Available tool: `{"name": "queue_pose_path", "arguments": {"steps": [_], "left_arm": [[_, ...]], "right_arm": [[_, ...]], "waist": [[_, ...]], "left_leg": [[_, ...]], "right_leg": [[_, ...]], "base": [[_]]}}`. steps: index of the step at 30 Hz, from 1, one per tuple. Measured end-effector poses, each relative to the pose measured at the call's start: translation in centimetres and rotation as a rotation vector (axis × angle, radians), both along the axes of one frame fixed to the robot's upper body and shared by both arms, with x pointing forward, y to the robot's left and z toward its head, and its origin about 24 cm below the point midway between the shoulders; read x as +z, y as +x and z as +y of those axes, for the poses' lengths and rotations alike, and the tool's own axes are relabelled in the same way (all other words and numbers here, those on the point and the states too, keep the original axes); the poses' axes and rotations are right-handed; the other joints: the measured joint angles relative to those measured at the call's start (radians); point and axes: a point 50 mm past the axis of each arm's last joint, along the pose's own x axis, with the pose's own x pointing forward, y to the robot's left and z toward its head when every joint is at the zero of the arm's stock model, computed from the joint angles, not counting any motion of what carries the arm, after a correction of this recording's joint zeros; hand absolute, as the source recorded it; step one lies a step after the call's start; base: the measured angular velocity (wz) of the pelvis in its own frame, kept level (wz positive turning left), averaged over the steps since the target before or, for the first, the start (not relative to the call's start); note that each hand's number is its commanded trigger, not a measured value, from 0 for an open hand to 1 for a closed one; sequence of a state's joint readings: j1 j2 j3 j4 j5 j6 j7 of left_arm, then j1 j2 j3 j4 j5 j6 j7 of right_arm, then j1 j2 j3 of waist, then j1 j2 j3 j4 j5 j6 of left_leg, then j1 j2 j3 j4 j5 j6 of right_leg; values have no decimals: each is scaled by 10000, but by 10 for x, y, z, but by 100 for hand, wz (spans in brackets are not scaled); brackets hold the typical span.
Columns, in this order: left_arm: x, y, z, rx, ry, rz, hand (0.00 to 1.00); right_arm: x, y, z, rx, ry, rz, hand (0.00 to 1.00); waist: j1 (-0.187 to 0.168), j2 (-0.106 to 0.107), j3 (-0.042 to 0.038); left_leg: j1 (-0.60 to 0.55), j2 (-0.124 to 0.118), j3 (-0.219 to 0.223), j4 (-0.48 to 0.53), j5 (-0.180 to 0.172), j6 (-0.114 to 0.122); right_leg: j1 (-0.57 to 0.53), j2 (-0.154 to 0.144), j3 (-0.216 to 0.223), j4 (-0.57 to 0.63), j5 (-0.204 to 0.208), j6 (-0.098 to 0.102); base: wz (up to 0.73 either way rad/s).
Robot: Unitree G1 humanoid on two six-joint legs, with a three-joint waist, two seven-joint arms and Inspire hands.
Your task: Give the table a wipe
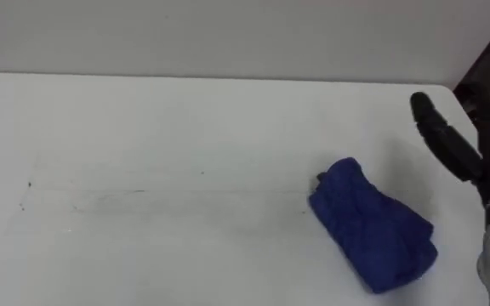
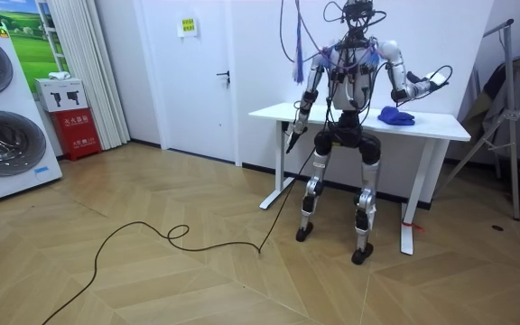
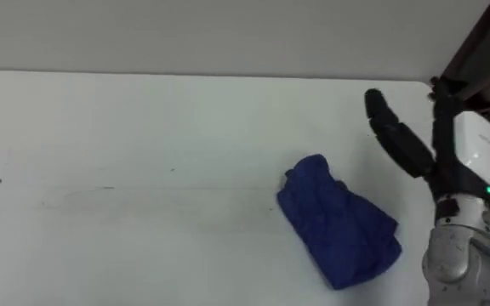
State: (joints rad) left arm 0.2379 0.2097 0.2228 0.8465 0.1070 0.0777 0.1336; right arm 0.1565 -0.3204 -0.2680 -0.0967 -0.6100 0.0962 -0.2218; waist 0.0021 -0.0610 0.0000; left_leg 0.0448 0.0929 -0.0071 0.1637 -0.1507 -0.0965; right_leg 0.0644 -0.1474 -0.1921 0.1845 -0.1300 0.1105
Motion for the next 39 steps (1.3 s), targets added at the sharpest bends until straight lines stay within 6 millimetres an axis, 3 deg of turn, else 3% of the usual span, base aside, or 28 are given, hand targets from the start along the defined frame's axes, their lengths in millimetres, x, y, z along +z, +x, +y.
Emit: {"name": "queue_pose_path", "arguments": {"steps": [6, 12, 15, 18, 20, 22, 24, 28, 30, 33, 35, 36, 37, 39], "left_arm": [[0, -18, 7, 251, 38, 389, 0], [3, -32, 16, 808, 144, 531, 0], [6, -38, 24, 1320, 344, 541, 0], [7, -43, 26, 1433, 426, 735, 0], [8, -45, 29, 1523, 472, 798, 0], [10, -43, 31, 1494, 580, 793, 0], [10, -45, 34, 1609, 653, 847, 0], [9, -48, 33, 1697, 496, 1087, 0], [8, -49, 31, 1395, 391, 1373, 0], [4, -47, 25, 1045, 248, 1576, 0], [-1, -43, 16, 514, 66, 1804, 0], [-3, -42, 13, 447, -22, 1848, 0], [-6, -39, 8, 304, -167, 1897, 0], [-9, -37, 1, 46, -323, 1930, 0]], "right_arm": [[3, -15, -35, -1660, 242, -553, 0], [-8, -47, -80, -4198, 859, -909, 0], [-23, -76, -109, -6329, 1526, -1048, 0], [-34, -94, -118, -7503, 1943, -1260, 0], [-56, -114, -125, -8765, 2719, -1002, 0], [-78, -133, -126, -9597, 3362, -296, 0], [-102, -162, -125, -10641, 4054, 649, 0], [-135, -210, -115, -12061, 5154, 2393, 0], [-158, -238, -98, -12365, 5859, 4422, 0], [-181, -255, -71, -11872, 6701, 6631, 0], [-202, -262, -40, -11128, 7582, 8568, 0], [-206, -264, -32, -10949, 7802, 8962, 0], [-214, -264, -18, -10467, 8198, 9686, 0], [-221, -261, -5, -9552, 8402, 10593, 0]], "waist": [[-395, 24, -3], [-806, -4, -24], [-969, -149, -17], [-1077, -214, -11], [-1108, -279, -42], [-1120, -408, -19], [-1118, -400, -69], [-1157, -381, -70], [-1092, -289, -124], [-1043, -188, -137], [-987, -24, -156], [-933, 13, -150], [-841, 46, -95], [-762, 223, -140]], "left_leg": [[-22, -10, 82, 51, -29, 12], [3, -10, 86, 20, -36, 12], [-46, -8, 154, 21, -38, 15], [-13, -7, 231, 24, -76, 17], [0, -3, 264, 69, -111, 27], [-27, 2, 274, 92, -119, 25], [-84, 0, 313, 147, -162, 30], [-111, -2, 304, 221, -243, 45], [-147, -2, 299, 251, -279, 44], [-147, 0, 293, 265, -281, 46], [-106, 2, 244, 339, -312, 44], [-62, 2, 245, 338, -319, 41], [14, 2, 230, 340, -331, 40], [43, 0, 219, 352, -333, 40]], "right_leg": [[-130, -24, 65, 23, -7, 11], [-113, -28, 72, 48, -65, 34], [-149, -28, 126, 91, -91, 40], [-142, -33, 190, 76, -108, 54], [-142, -38, 237, 104, -111, 57], [-219, -46, 248, 147, -124, 49], [-253, -58, 293, 186, -145, 56], [-211, -63, 282, 174, -160, 69], [-218, -64, 288, 177, -167, 72], [-196, -72, 268, 177, -168, 72], [-88, -63, 223, 155, -168, 73], [-53, -61, 230, 154, -168, 73], [44, -56, 218, 143, -168, 73], [75, -55, 215, 153, -168, 72]], "base": [[-4], [0], [-1], [-7], [-5], [0], [-4], [0], [0], [0], [4], [0], [0], [0]]}}
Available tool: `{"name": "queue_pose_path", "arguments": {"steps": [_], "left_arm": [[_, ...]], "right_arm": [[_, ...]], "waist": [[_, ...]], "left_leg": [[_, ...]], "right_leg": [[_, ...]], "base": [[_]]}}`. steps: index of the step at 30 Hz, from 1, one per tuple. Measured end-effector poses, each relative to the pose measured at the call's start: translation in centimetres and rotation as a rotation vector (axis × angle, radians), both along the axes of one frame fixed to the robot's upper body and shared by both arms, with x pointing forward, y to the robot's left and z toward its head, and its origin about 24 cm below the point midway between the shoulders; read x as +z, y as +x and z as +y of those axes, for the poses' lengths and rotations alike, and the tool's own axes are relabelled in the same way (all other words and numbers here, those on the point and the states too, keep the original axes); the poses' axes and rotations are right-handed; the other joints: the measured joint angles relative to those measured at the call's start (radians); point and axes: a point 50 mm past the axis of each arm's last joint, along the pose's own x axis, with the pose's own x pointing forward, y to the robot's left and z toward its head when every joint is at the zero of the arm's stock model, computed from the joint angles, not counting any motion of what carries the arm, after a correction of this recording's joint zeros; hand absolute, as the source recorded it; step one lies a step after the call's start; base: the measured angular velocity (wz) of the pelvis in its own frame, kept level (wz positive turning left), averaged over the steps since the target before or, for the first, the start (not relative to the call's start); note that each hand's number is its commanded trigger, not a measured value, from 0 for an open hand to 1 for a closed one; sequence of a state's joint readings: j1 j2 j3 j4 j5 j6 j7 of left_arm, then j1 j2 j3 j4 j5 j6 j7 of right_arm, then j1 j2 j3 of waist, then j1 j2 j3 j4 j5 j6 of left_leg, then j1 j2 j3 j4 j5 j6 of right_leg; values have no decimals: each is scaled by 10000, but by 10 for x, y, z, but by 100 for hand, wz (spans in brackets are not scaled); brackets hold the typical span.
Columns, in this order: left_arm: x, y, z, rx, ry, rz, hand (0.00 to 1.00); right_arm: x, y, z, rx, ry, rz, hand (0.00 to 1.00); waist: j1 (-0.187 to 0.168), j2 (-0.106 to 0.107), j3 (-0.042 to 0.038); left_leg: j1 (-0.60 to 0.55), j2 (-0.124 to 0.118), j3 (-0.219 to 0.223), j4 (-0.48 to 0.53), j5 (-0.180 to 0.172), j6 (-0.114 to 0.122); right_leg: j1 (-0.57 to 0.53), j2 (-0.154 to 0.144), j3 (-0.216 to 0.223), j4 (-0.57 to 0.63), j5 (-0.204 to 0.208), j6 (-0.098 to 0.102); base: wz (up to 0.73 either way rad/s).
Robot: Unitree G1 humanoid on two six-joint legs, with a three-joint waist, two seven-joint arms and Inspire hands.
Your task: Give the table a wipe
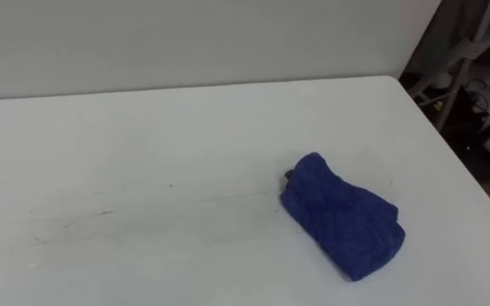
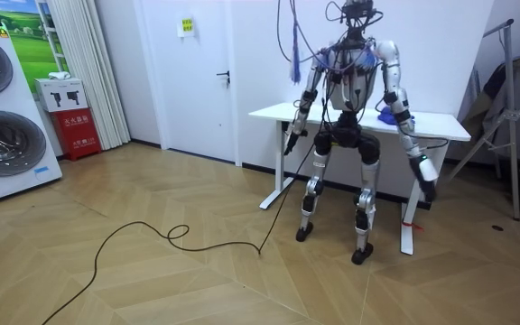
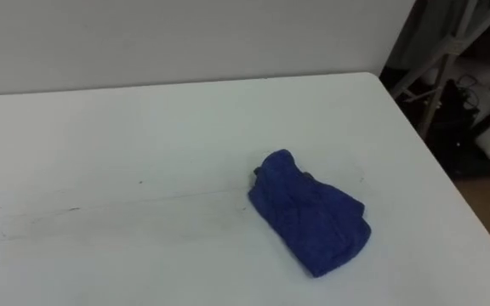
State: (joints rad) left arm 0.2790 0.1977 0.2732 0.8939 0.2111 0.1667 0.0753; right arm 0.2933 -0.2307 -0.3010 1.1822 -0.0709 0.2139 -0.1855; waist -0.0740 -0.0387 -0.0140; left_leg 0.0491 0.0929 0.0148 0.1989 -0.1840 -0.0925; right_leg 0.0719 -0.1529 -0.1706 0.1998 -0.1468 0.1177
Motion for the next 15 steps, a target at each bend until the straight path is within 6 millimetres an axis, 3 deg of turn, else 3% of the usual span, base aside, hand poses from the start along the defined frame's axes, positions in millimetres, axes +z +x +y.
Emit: {"name": "queue_pose_path", "arguments": {"steps": [3, 8, 15], "left_arm": [[-4, 0, -7, -280, -157, 166, 0], [-6, -1, -13, -650, -158, 359, 0], [-10, -2, -22, -991, 57, 527, 0]], "right_arm": [[-7, 26, 11, 2092, 752, 186, 0], [-11, 58, 21, 4262, 1041, 168, 0], [-13, 74, 28, 5800, 1089, 306, 0]], "waist": [[38, 231, 0], [295, 212, 48], [764, 295, 58]], "left_leg": [[-20, -1, -52, 77, 4, 3], [76, -12, -136, 189, 7, 5], [90, -16, -264, 164, 4, 2]], "right_leg": [[27, -7, -47, 34, 2, -3], [142, -19, -143, -7, -4, 1], [330, -17, -309, -100, -1, -4]], "base": [[5], [5], [6]]}}
